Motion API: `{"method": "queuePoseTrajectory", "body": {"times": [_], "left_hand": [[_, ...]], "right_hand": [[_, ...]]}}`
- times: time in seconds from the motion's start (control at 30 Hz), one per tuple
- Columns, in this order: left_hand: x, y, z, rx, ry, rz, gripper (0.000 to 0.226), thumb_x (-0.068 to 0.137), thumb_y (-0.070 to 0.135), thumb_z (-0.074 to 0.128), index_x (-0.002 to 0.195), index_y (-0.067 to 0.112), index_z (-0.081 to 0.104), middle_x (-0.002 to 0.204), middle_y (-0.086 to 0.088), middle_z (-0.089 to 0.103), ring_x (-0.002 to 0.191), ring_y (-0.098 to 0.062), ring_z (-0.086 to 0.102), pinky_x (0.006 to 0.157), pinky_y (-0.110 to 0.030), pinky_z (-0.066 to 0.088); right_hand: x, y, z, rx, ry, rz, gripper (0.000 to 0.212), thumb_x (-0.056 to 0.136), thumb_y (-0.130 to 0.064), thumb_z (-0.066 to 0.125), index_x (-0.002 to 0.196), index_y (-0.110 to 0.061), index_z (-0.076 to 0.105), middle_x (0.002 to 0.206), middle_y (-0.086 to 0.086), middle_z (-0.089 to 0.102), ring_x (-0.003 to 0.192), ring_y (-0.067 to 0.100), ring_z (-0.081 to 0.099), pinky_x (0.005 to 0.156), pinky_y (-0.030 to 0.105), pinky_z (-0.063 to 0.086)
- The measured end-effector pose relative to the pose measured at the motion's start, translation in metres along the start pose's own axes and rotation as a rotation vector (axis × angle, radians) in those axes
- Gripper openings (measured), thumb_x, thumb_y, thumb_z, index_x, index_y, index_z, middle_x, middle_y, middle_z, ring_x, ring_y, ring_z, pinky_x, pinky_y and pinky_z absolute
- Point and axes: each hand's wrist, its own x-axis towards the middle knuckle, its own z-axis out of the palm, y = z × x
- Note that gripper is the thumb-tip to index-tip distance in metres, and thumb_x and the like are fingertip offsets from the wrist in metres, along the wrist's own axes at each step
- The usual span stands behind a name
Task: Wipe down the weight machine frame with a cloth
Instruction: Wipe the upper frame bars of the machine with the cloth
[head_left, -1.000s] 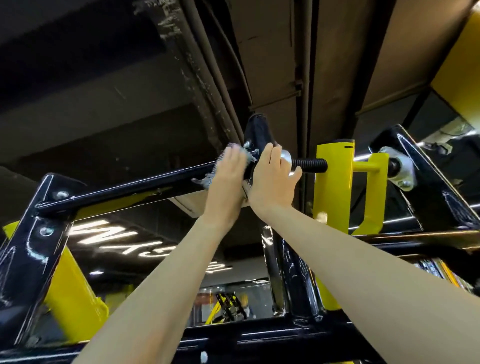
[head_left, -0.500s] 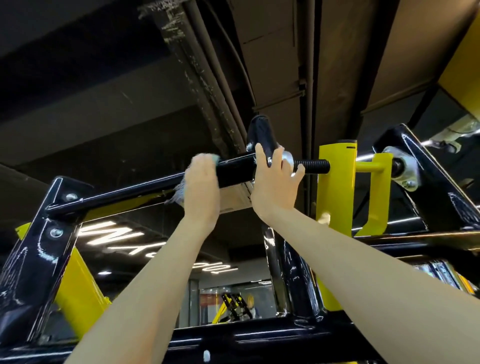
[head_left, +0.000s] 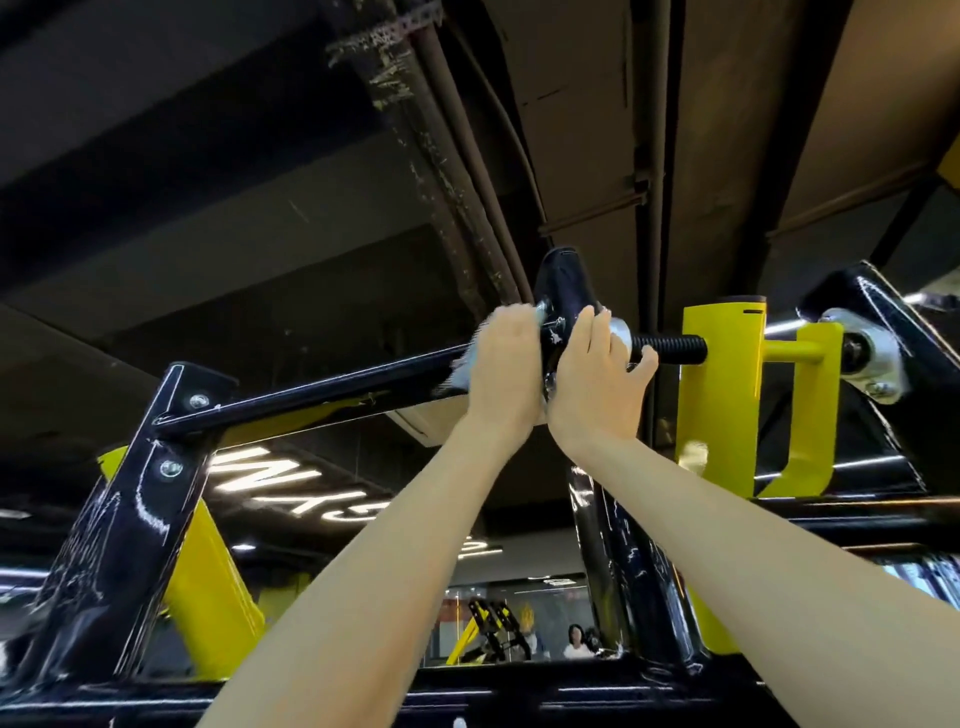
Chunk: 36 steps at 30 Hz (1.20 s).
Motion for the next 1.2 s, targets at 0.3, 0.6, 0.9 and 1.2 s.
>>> {"method": "queuePoseTrajectory", "body": {"times": [0.3, 0.6, 0.9, 1.2], "left_hand": [[-0.03, -0.024, 0.014, -0.088, 0.169, -0.244, 0.054, 0.087, 0.0, 0.059, 0.138, 0.004, 0.039, 0.138, -0.012, 0.04, 0.129, -0.015, 0.035, 0.11, -0.018, 0.017], [-0.035, -0.063, 0.004, -0.013, 0.111, -0.318, 0.041, 0.087, 0.004, 0.059, 0.126, 0.011, 0.049, 0.127, -0.007, 0.051, 0.123, -0.022, 0.045, 0.109, -0.039, 0.036], [-0.032, -0.065, 0.001, -0.138, 0.061, -0.204, 0.048, 0.086, 0.01, 0.059, 0.133, 0.013, 0.047, 0.128, -0.003, 0.052, 0.122, -0.018, 0.049, 0.107, -0.035, 0.039], [-0.012, -0.046, -0.009, 0.012, -0.08, 0.085, 0.056, 0.086, 0.017, 0.065, 0.138, 0.016, 0.042, 0.134, -0.003, 0.047, 0.127, -0.02, 0.045, 0.111, -0.035, 0.033]], "right_hand": [[0.001, 0.004, -0.001, 0.011, -0.006, -0.019, 0.082, 0.091, -0.022, 0.062, 0.152, -0.007, 0.01, 0.158, 0.013, 0.016, 0.143, 0.028, 0.024, 0.115, 0.05, 0.014], [-0.001, 0.003, 0.002, 0.078, 0.013, 0.006, 0.097, 0.088, -0.026, 0.068, 0.153, -0.005, 0.0, 0.159, 0.012, 0.014, 0.146, 0.027, 0.02, 0.115, 0.047, 0.017], [-0.004, 0.004, -0.006, 0.05, -0.013, -0.011, 0.093, 0.088, -0.025, 0.068, 0.152, -0.005, 0.005, 0.158, 0.016, 0.015, 0.147, 0.029, 0.013, 0.115, 0.045, 0.016], [-0.01, -0.011, 0.009, -0.312, 0.195, -0.398, 0.066, 0.078, -0.026, 0.073, 0.137, -0.008, 0.051, 0.144, 0.016, 0.046, 0.137, 0.032, 0.039, 0.111, 0.045, 0.012]]}}
